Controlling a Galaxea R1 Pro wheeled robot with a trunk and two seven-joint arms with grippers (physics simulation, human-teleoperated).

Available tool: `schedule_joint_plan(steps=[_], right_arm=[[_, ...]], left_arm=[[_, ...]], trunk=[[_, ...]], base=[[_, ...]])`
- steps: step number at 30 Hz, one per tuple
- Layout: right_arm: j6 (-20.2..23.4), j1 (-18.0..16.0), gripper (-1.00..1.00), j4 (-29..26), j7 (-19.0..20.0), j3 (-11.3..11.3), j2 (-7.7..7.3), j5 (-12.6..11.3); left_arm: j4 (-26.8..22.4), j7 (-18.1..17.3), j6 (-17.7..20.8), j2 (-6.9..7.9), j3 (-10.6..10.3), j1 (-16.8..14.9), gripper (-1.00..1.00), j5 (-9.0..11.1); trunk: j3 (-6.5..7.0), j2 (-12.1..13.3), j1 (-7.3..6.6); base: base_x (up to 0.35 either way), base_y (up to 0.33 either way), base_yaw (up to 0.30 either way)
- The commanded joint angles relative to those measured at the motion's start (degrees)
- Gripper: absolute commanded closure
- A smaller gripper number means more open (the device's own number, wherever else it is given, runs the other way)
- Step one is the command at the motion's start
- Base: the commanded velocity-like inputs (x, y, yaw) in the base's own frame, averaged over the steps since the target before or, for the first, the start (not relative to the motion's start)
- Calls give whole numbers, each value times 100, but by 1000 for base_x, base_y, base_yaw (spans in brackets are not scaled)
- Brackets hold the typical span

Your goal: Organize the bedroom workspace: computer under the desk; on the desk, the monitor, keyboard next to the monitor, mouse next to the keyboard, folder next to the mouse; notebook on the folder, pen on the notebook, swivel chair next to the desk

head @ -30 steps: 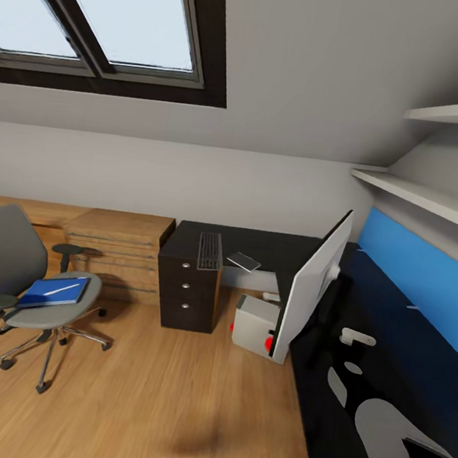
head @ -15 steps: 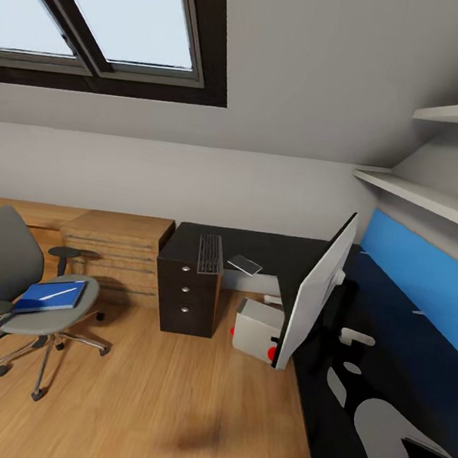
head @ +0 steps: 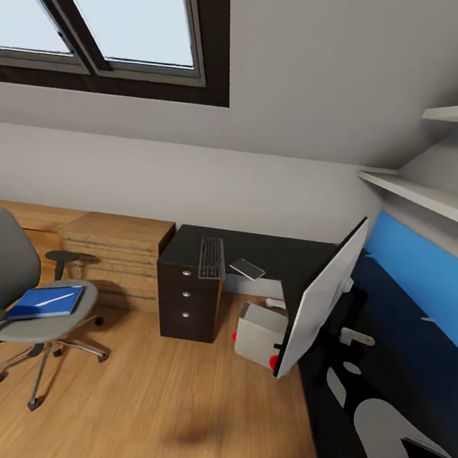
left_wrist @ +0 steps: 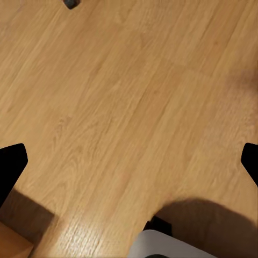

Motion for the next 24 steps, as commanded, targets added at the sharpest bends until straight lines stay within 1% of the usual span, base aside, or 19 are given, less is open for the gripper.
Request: schedule_joint_plan(steps=[1, 7, 15, 18, 24], right_arm=[[-17, -8, -100, 8, -14, -36, 2, 60], [-17, -8, -100, 8, -14, -34, 3, 60], [-17, -7, -100, 8, -14, -34, 3, 60], [-17, -7, -100, 8, -14, -34, 3, 60], [-17, -8, -100, 8, -18, -34, 3, 60]], left_arm=[[5, -3, -23, 2, -13, -5, -100, 59], [8, -3, -22, 2, -13, -5, -100, 60], [7, -3, -22, -3, -13, -5, -100, 55], [7, -3, -22, -4, -13, -5, -100, 54], [8, -5, -22, -5, -13, -5, -100, 54]], trunk=[[-11, -10, 3], [-11, -10, 3], [-11, -10, 3], [-11, -10, 3], [-11, -10, 3]], base=[[44, 27, 0], [27, 28, 0], [79, 96, 0], [161, 132, 0], [53, 33, 0]])
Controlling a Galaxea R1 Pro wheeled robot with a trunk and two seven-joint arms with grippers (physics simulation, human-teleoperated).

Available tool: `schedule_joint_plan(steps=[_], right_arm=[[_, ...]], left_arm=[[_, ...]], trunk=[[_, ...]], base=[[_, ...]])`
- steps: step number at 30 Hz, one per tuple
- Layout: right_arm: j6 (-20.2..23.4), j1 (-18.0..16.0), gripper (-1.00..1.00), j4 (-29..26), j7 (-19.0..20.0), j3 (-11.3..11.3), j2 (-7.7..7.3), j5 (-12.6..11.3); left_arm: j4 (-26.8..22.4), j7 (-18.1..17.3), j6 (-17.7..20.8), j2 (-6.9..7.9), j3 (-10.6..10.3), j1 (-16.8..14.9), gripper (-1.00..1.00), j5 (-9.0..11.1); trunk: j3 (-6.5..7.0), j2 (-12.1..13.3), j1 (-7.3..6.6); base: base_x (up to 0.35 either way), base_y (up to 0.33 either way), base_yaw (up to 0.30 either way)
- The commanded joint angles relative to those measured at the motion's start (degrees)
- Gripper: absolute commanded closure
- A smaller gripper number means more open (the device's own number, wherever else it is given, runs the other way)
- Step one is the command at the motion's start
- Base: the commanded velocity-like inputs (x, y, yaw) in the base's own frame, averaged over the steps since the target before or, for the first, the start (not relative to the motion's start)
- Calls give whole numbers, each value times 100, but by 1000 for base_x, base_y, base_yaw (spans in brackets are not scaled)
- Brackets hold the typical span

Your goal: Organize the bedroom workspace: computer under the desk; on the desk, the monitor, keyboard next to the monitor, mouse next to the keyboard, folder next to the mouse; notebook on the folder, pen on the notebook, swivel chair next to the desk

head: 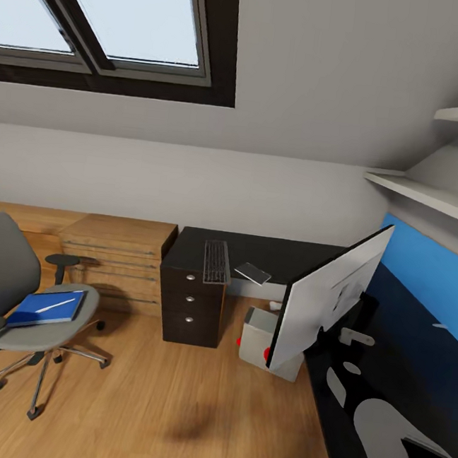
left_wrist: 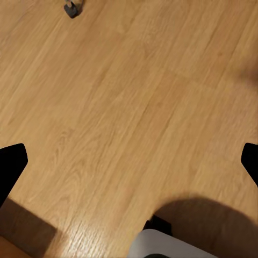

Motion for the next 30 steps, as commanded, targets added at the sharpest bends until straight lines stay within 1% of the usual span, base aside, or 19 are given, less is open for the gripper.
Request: schedule_joint_plan(steps=[1, 16, 22, 30], right_arm=[[-16, -8, -100, 8, -12, -30, 2, 62], [-16, -8, -100, 8, -25, -30, 11, 45], [-16, -8, -100, 8, -26, -30, 11, 48], [-16, -8, -100, 4, -26, -30, 11, 48]], left_arm=[[6, -3, -23, 1, -13, -5, -100, 59], [6, -9, -23, -3, -13, -5, -100, 59], [5, -9, -28, -5, -13, -5, -100, 59], [8, -9, -23, -8, -13, -5, -100, 59]], trunk=[[-11, -10, 3], [-11, -10, 3], [-11, -10, 3], [-11, -10, 3]], base=[[9, 5, 0], [9, 1, 0], [136, 84, 0], [18, 10, 0]])
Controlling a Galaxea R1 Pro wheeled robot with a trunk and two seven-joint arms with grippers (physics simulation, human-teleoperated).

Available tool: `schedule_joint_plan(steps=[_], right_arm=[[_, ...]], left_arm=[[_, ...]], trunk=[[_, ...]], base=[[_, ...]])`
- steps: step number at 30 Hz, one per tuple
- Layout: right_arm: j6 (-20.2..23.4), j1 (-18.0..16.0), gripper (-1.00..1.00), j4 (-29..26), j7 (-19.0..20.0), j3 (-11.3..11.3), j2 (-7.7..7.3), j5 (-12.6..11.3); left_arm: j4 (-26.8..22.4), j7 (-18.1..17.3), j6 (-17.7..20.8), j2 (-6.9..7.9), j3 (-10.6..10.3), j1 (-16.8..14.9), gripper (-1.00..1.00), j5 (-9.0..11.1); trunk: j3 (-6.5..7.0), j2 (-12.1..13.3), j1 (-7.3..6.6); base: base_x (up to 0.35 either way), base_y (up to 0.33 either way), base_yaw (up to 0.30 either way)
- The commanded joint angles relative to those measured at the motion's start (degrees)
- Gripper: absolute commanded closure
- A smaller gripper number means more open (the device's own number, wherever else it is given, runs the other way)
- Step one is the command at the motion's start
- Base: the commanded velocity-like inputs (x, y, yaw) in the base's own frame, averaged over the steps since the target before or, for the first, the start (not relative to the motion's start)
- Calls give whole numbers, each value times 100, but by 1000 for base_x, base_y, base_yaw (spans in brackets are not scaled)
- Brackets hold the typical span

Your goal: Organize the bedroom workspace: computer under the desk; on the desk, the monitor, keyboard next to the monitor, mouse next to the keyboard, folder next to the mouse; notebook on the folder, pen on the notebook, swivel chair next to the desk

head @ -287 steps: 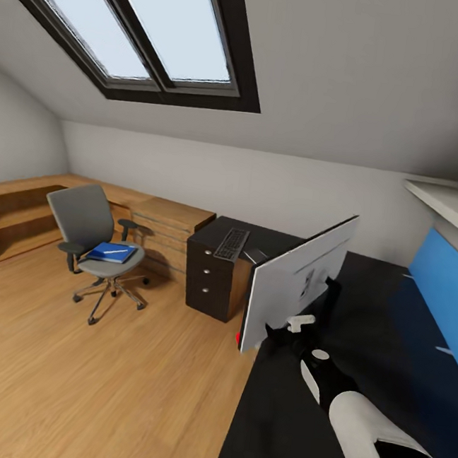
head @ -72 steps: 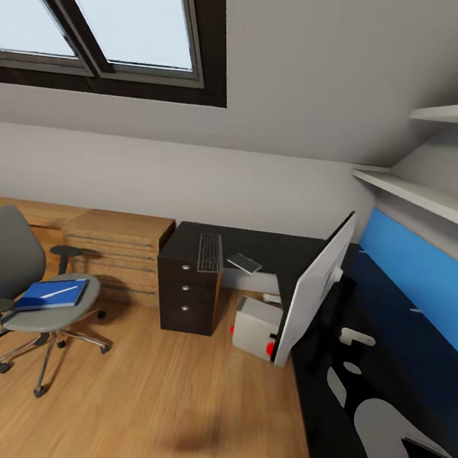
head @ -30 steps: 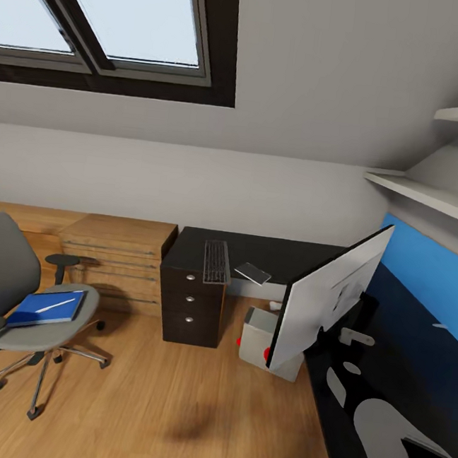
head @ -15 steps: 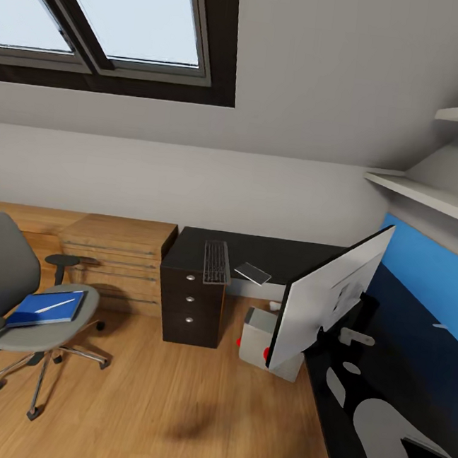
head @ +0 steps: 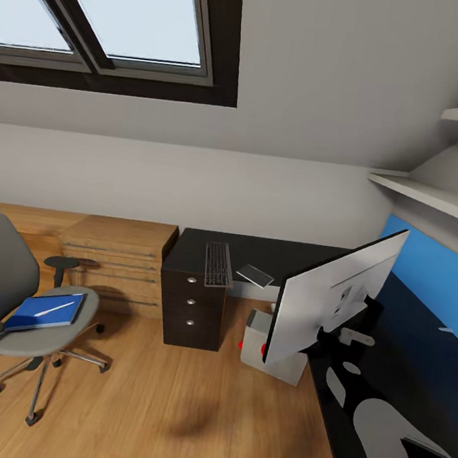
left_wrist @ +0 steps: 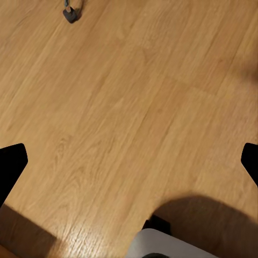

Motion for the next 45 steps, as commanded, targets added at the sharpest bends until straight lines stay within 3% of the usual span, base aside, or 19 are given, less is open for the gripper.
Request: schedule_joint_plan(steps=[1, 18, 30, 45], right_arm=[[-16, -8, -100, 9, -11, -30, 2, 65], [-16, -8, -100, 12, -2, -30, -2, 70], [-18, -7, -100, 11, -2, -30, -12, 85], [-17, -4, -100, 508, -2, 32, -216, 258]], left_arm=[[4, -2, -23, 1, -13, -4, -100, 59], [2, -2, -23, 8, -13, -4, -100, 59], [1, -2, -23, 2, -13, -4, -100, 59], [-17, -8, -26, 5, -2, -4, -100, 82]], trunk=[[-11, -10, 3], [11, -10, 3], [11, -10, 3], [11, -10, 3]], base=[[0, 0, 0], [0, 0, -200], [0, 0, -26], [0, 0, 0]])
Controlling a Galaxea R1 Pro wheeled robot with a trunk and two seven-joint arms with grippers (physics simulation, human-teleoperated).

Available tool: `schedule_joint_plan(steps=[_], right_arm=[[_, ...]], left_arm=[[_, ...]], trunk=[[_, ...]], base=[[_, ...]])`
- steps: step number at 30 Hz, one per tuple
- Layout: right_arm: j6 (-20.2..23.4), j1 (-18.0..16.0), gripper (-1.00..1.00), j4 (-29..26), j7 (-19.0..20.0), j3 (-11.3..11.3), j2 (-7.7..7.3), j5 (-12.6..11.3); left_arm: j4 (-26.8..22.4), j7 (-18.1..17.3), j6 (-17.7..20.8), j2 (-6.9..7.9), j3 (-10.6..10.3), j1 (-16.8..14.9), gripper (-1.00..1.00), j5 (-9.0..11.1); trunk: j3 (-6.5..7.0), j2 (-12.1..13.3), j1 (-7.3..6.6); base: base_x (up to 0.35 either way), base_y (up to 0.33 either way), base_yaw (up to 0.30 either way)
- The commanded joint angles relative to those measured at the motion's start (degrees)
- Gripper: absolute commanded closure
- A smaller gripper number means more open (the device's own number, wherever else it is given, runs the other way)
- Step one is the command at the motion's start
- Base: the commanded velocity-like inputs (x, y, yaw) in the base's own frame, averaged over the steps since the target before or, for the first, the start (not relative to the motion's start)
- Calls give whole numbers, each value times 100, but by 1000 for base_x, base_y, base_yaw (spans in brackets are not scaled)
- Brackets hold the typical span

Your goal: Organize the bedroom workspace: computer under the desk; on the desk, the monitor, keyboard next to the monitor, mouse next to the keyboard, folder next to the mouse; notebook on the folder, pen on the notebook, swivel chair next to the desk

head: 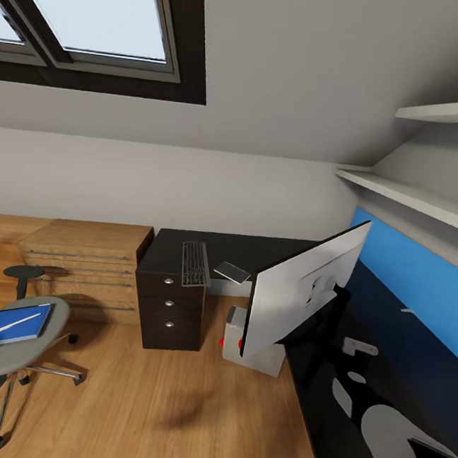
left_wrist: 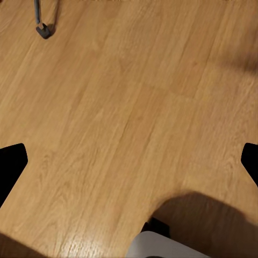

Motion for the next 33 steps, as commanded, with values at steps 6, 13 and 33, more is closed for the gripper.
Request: schedule_joint_plan(steps=[6, 13, 33], right_arm=[[-11, -10, -100, 51, -14, -34, -21, 146], [8, -11, -100, 49, -26, -58, -7, 128], [-15, -11, -100, 13, 2, -82, 29, 101]], left_arm=[[-2, -10, -26, 1, -14, -4, -100, 63], [-1364, -10, 512, -68, 7, -4, -100, 63], [-4960, -17, 5850, -654, -102, -4, -100, 72]], trunk=[[-11, -10, 3], [-11, -10, 3], [-11, -10, 3]], base=[[0, 0, 0], [0, 0, 0], [0, 0, 0]])
